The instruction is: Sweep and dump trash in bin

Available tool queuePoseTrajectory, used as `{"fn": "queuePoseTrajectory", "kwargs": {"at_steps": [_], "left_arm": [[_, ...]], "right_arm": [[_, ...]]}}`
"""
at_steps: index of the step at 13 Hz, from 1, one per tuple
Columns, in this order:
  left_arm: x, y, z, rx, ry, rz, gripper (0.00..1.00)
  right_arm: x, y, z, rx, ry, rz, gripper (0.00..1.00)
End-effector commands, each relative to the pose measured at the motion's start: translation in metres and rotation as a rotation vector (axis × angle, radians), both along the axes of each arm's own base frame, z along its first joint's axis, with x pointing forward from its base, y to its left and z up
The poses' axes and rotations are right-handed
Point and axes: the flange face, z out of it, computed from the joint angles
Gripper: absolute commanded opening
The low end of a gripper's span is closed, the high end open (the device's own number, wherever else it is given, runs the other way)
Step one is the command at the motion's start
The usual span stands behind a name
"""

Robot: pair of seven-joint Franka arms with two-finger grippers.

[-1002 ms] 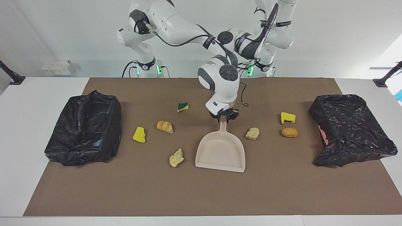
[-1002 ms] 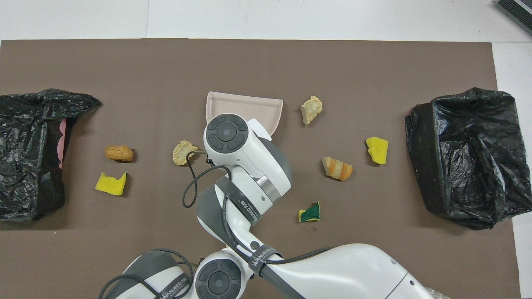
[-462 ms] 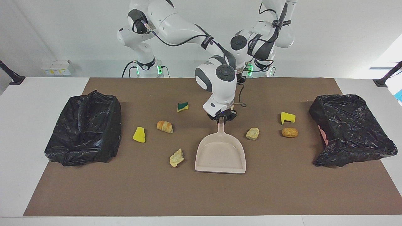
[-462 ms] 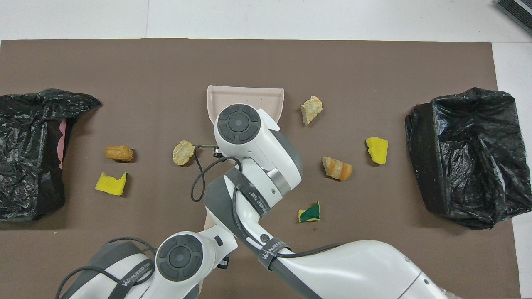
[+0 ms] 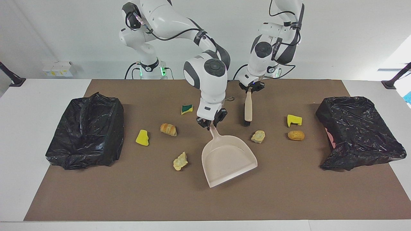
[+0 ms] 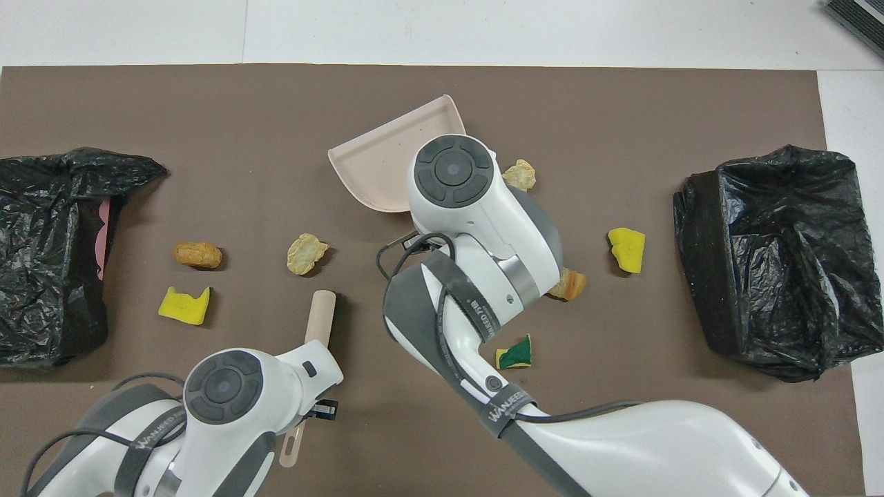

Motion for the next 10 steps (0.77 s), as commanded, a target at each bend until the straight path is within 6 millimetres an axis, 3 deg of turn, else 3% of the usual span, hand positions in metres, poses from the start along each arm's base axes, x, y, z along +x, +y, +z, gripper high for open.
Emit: {"fn": "queuePoseTrajectory", "kwargs": {"at_steps": [1,4,6,10], "left_arm": [[0.029,0.04,0.014,0.042,-0.049,0.043,0.0],[0.069,0.088,0.031,0.046,-0.087,0.073,0.0],[0.092,0.123,0.034,0.036,-0.09,0.095,0.0],[0.104,0.212,0.034,0.047,-0.086,0.138,0.0]], "right_arm": [[0.016,-0.05,0.0,-0.031,0.023,0.307,0.0],[0.019,-0.068,-0.007,-0.104,0.048,0.576,0.0],[0.012,-0.07,-0.005,-0.166,0.075,0.73,0.0],[0.002,-0.073,-0.005,-0.26,0.115,1.026,0.0]]}}
